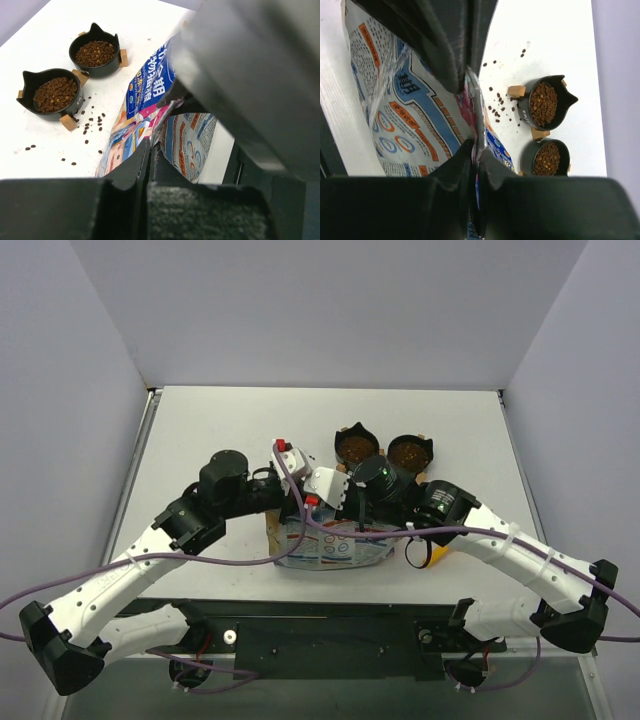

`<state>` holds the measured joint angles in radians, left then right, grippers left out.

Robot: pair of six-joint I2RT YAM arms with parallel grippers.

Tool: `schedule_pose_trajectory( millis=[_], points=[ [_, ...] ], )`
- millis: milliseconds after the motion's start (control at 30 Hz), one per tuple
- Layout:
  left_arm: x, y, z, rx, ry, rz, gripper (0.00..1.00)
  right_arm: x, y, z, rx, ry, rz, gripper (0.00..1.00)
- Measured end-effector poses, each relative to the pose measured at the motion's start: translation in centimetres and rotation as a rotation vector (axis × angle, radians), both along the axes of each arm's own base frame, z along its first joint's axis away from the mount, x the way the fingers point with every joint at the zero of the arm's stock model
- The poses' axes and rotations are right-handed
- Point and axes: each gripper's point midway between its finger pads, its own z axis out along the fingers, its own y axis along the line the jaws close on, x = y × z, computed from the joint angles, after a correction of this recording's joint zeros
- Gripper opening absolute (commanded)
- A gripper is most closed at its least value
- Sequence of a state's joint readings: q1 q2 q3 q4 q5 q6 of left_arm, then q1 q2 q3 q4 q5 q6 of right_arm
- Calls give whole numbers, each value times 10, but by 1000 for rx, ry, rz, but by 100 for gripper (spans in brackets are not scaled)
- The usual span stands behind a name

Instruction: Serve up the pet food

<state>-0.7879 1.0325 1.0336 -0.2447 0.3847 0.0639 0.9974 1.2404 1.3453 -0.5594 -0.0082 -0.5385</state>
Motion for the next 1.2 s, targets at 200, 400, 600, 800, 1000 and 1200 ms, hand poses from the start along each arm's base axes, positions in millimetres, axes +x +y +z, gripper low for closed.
schedule_pose_trajectory(
  millis=[200,400,600,800,1000,1200],
  points=[
    [3,6,-1,-32,60,-4,34,5,0,-3,10,-11,4,0],
    [9,14,5,-39,37,61,39,3,-10,-3,54,90,-9,0],
    [8,19,2,3,6,62,0,2,-8,-3,95,138,-23,0],
    [3,23,1,41,-9,10,18,1,-7,-1,111,149,-12,0],
    [7,36,2,40,12,49,40,3,-10,-2,108,150,-25,0],
    [5,49,-1,59,23,92,36,3,-11,-2,106,152,-27,0]
  ],
)
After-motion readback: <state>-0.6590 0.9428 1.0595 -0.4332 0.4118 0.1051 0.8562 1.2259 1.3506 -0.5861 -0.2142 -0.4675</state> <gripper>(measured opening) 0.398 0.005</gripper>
